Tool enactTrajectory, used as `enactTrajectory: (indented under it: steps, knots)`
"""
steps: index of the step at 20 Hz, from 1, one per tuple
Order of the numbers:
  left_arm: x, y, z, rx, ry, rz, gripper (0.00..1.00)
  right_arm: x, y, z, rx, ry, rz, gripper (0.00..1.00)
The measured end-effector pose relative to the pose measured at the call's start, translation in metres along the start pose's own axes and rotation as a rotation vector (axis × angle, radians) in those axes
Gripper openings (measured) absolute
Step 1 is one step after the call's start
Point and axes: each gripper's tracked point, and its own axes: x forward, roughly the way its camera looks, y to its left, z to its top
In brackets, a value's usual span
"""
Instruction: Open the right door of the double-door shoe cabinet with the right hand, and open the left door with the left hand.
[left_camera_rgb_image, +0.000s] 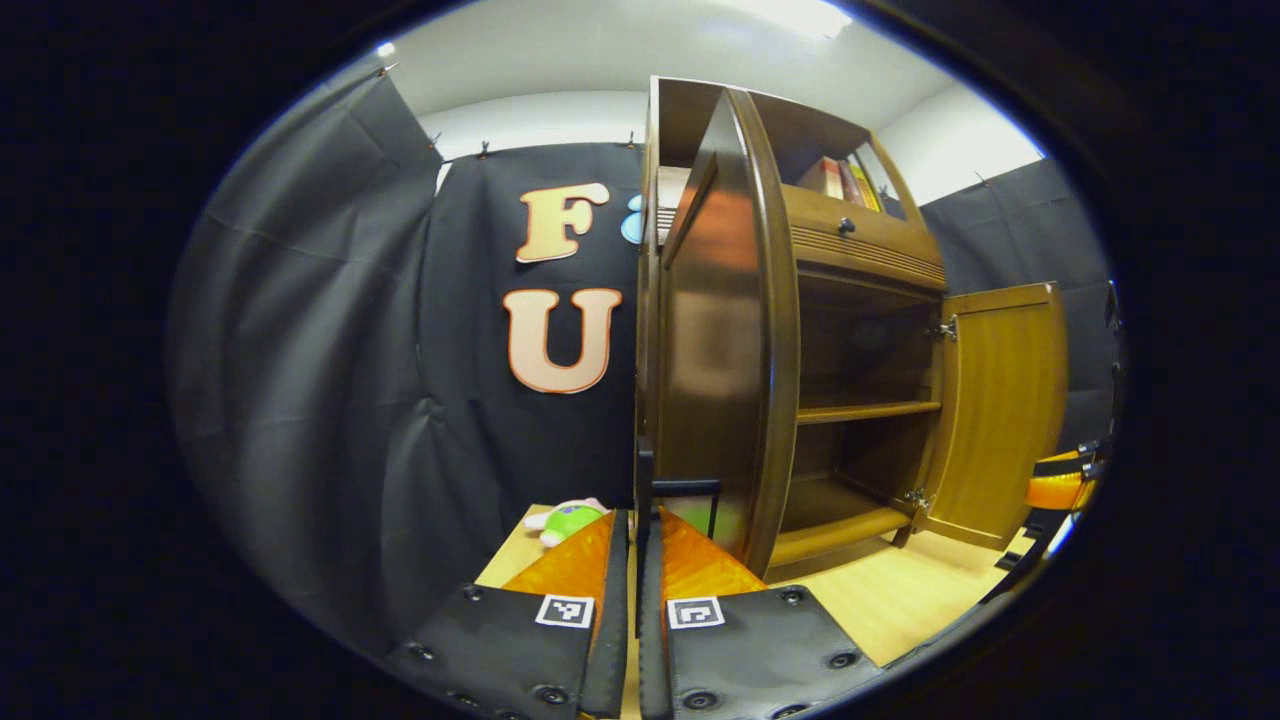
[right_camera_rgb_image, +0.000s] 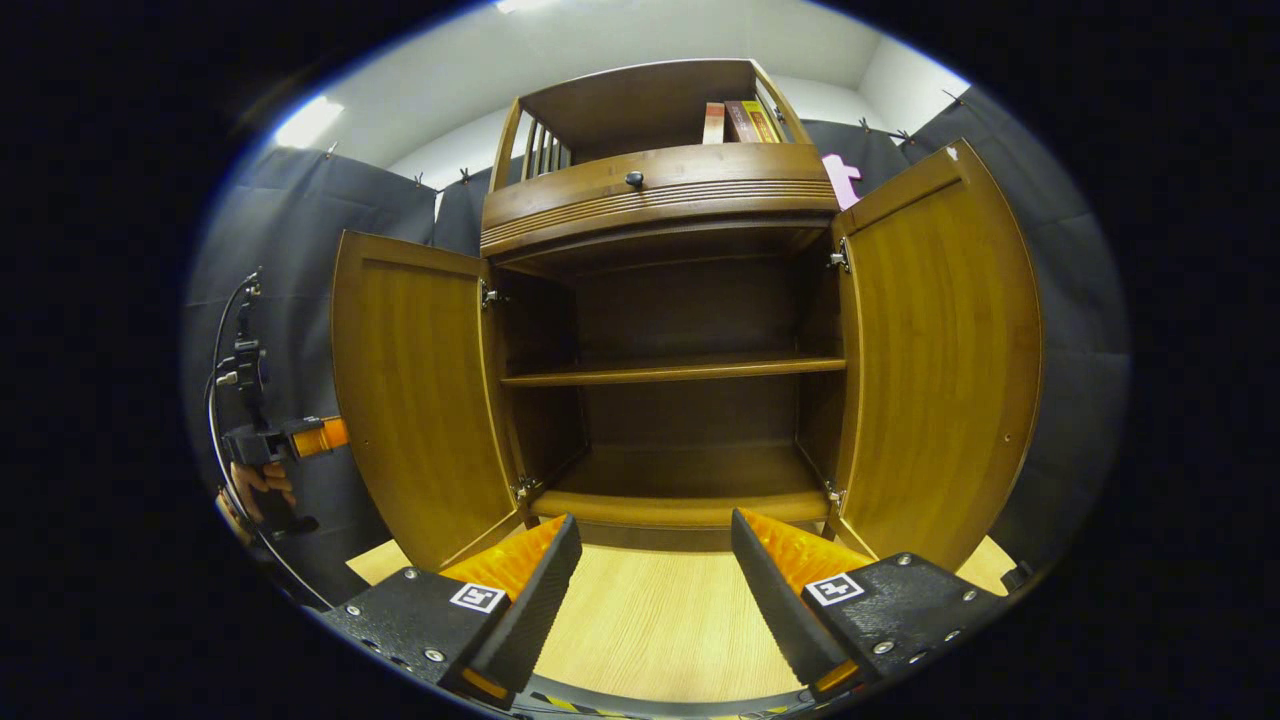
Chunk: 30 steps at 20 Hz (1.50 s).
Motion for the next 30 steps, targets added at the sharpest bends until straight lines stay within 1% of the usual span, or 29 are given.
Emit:
enactTrajectory:
  steps: [1,2,4,5,6,7,8,10,11,12,13,15,17,18,19,20,21,23,26,27,28,30]
  knots:
    - [0.001,0.008,0.000,0.000,0.000,-0.023,0.13,-0.001,0.001,0.001,-0.001,-0.001,-0.004,0.93]
    - [0.001,0.014,0.000,-0.010,0.004,-0.047,0.13,-0.003,0.001,0.002,0.000,-0.005,-0.008,1.00]
    - [0.003,0.020,0.001,-0.039,-0.001,-0.091,0.13,-0.004,0.003,0.005,0.002,-0.010,-0.013,1.00]
    - [0.001,0.022,0.000,-0.053,-0.004,-0.116,0.16,-0.004,0.003,0.006,0.002,-0.011,-0.018,0.93]
    - [0.002,0.023,0.001,-0.065,-0.008,-0.133,0.20,-0.007,0.003,0.006,0.002,-0.010,-0.022,1.00]
    - [0.002,0.022,0.001,-0.075,-0.011,-0.150,0.19,-0.010,0.004,0.006,0.002,-0.009,-0.024,1.00]
    - [0.001,0.021,0.001,-0.088,-0.016,-0.165,0.20,-0.010,0.005,0.007,0.003,-0.011,-0.024,0.93]
    - [-0.001,0.020,0.002,-0.107,-0.018,-0.172,0.20,-0.012,0.009,0.006,0.006,-0.010,-0.022,0.93]
    - [-0.006,0.023,0.001,-0.105,-0.016,-0.161,0.20,-0.012,0.010,0.005,0.005,-0.008,-0.019,1.00]
    - [-0.012,0.026,-0.002,-0.102,-0.012,-0.146,0.20,-0.011,0.012,0.006,0.005,-0.008,-0.015,1.00]
    - [-0.024,0.028,-0.005,-0.106,-0.010,-0.131,0.20,-0.011,0.012,0.005,0.006,-0.008,-0.008,0.93]
    - [-0.049,0.039,-0.003,-0.101,-0.008,-0.046,0.20,-0.009,0.014,0.006,0.006,-0.002,0.013,0.93]
    - [-0.074,0.038,0.016,-0.105,-0.041,0.025,0.20,-0.007,0.013,0.009,0.007,0.003,0.030,0.93]
    - [-0.084,0.029,0.029,-0.112,-0.065,0.040,0.11,-0.006,0.013,0.011,0.010,0.001,0.044,0.93]
    - [-0.090,0.018,0.041,-0.110,-0.083,0.054,0.12,-0.006,0.013,0.013,0.014,-0.001,0.056,0.93]
    - [-0.093,0.007,0.052,-0.103,-0.098,0.068,0.04,-0.006,0.012,0.015,0.015,-0.001,0.068,0.93]
    - [-0.092,-0.007,0.062,-0.092,-0.116,0.080,0.12,-0.005,0.010,0.016,0.013,0.001,0.077,0.93]
    - [-0.082,-0.041,0.072,-0.081,-0.131,0.089,0.12,-0.010,0.002,0.019,0.009,0.000,0.084,0.93]
    - [-0.056,-0.105,0.070,-0.075,-0.128,0.051,0.12,-0.016,-0.011,0.032,0.013,-0.029,0.077,0.93]
    - [-0.047,-0.124,0.066,-0.076,-0.122,0.038,0.19,-0.021,-0.016,0.035,0.014,-0.042,0.071,0.93]
    - [-0.043,-0.140,0.060,-0.069,-0.117,0.027,0.12,-0.025,-0.022,0.040,0.015,-0.057,0.064,0.93]
    - [-0.032,-0.163,0.048,-0.033,-0.112,0.031,0.05,-0.034,-0.034,0.041,0.020,-0.066,0.051,0.93]
